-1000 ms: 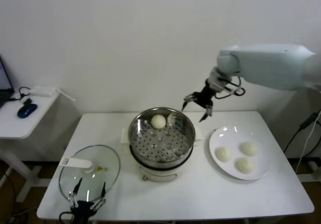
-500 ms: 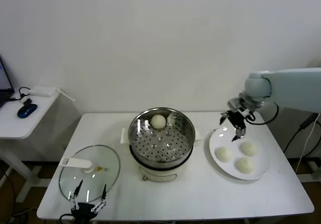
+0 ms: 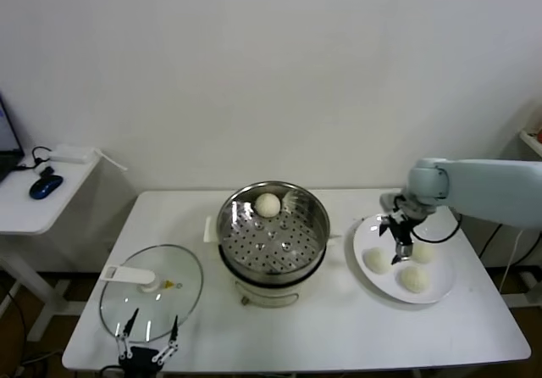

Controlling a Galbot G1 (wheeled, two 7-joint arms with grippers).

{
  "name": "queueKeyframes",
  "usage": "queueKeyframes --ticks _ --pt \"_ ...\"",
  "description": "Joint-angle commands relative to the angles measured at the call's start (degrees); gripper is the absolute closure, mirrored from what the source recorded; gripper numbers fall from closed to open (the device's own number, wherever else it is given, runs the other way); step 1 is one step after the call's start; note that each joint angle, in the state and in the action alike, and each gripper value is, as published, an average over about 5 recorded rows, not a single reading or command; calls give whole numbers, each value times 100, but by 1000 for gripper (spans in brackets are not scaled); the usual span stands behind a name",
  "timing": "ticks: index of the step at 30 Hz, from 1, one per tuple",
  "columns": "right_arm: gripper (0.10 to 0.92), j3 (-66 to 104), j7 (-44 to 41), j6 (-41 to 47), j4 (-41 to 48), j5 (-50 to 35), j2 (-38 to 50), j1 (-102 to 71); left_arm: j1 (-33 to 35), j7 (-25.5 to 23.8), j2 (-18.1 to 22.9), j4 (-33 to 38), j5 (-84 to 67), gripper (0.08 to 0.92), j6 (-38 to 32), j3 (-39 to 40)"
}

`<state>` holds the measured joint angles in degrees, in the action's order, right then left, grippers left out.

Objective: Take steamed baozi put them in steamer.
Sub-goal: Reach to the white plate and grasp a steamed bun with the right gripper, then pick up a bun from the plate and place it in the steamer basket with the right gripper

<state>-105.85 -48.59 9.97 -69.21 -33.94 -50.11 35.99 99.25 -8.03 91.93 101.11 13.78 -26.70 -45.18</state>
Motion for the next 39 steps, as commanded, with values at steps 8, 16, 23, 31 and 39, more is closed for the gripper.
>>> queueKeyframes --ticks 8,16,23,31,39 --pt "203 1040 -64 24 1182 511 -190 -1283 -69 3 -2 -113 4 177 9 -1" --pt "340 1118 -106 46 1191 475 -219 -1320 -128 12 -40 -142 -12 177 27 -8" --pt "492 762 -160 98 728 257 -113 -770 -113 10 -66 -93 -11 177 34 -13" --pt "507 -534 -701 75 -375 -805 -87 1676 -78 -1 -85 -17 1 177 37 10" --pt "506 -813 -986 217 -1293 -1922 -361 3314 -92 6 -106 -40 14 177 0 94"
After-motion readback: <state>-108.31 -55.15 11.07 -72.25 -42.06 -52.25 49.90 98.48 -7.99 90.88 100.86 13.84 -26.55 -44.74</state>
